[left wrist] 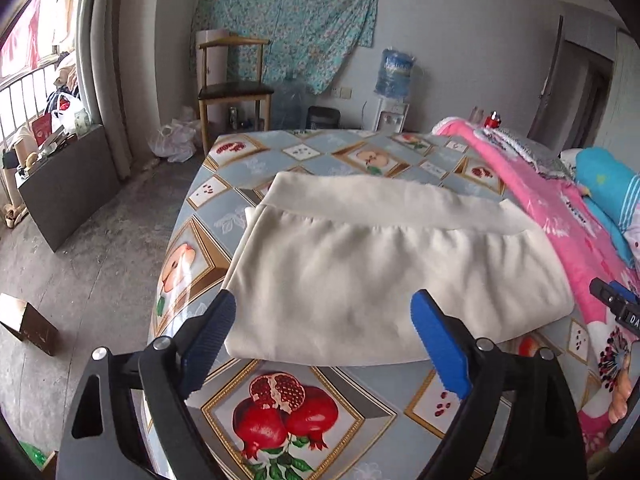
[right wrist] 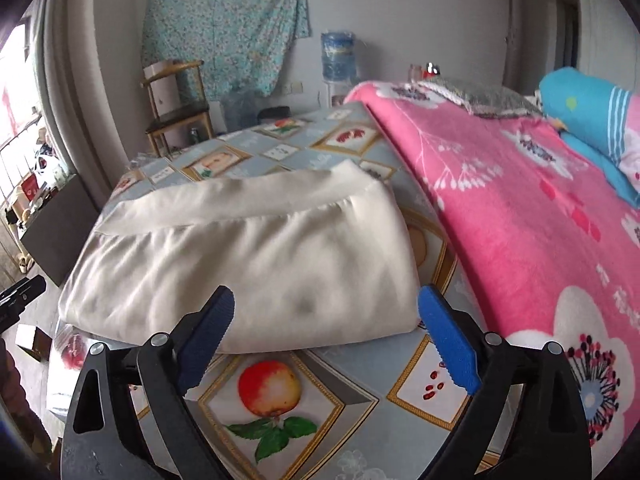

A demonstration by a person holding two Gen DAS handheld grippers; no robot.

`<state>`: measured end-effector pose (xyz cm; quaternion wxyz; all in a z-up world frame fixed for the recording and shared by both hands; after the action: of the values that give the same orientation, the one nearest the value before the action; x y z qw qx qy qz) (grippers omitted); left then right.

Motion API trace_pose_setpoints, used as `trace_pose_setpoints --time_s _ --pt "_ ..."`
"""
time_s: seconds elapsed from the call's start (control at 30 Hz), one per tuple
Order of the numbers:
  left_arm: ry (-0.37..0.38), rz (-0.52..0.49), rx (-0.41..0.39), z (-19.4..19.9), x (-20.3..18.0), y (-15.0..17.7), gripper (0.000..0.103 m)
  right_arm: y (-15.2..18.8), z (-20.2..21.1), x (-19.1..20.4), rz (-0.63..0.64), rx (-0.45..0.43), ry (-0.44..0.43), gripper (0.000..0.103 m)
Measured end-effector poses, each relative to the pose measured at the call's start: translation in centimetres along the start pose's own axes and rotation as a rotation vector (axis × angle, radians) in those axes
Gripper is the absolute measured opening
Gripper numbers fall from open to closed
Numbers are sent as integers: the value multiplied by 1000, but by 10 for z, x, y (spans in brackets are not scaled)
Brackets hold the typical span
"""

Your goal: Fold large clothes

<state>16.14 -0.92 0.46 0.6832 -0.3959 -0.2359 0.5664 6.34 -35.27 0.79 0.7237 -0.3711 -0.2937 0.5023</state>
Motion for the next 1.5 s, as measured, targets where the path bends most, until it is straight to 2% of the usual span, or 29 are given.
trace_pose_setpoints --time_s 0.1,0.2,0.33,0.43,0.5,0.63,0.73,0.83,0.9,1.0,1.13,1.23,1.5 --pt "11 67 -29 25 -2 -2 97 1 21 16 42 -48 -6 95" --pt "-3 86 -46 43 -4 -3 98 -1 36 26 57 -84 2 96" --pt "-6 87 -47 58 -7 -5 98 -10 65 42 96 -170 70 96" --pt "-6 84 -64 69 -10 -7 98 -16 80 48 77 -204 67 96" --pt "-42 50 -53 70 -12 -6 98 -14 88 49 39 -221 67 96" --pt "-196 -43 -59 68 -13 3 98 -4 95 57 43 -267 63 96" --pt "-218 -55 -78 68 -19 8 98 2 88 61 64 -209 77 96" --pt "-239 -49 -77 69 -27 9 98 7 82 57 30 -168 58 96" --pt "-221 -56 -46 63 -35 12 98 9 78 55 18 -146 67 96" --pt "-196 -45 47 49 -44 21 98 13 66 51 24 -94 86 96" --pt "-235 -66 123 34 -50 34 98 22 45 48 19 12 81 96" --pt "-229 -97 187 24 -57 42 98 26 35 48 -1 63 65 96" --pt "-214 -87 240 15 -59 47 98 33 22 56 9 126 44 96"
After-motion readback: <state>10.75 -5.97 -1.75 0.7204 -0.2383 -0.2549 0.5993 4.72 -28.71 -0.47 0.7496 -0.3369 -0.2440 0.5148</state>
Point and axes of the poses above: each gripper's, at about its wrist camera, not at the fingertips, and z roughly against the way its jaws point, x to its left, y to its underside, the point moved 7 cm from there along -z, roughly the way its jaws point, and after that the axes turned 6 degrees about -x, right-handed, at the moved point
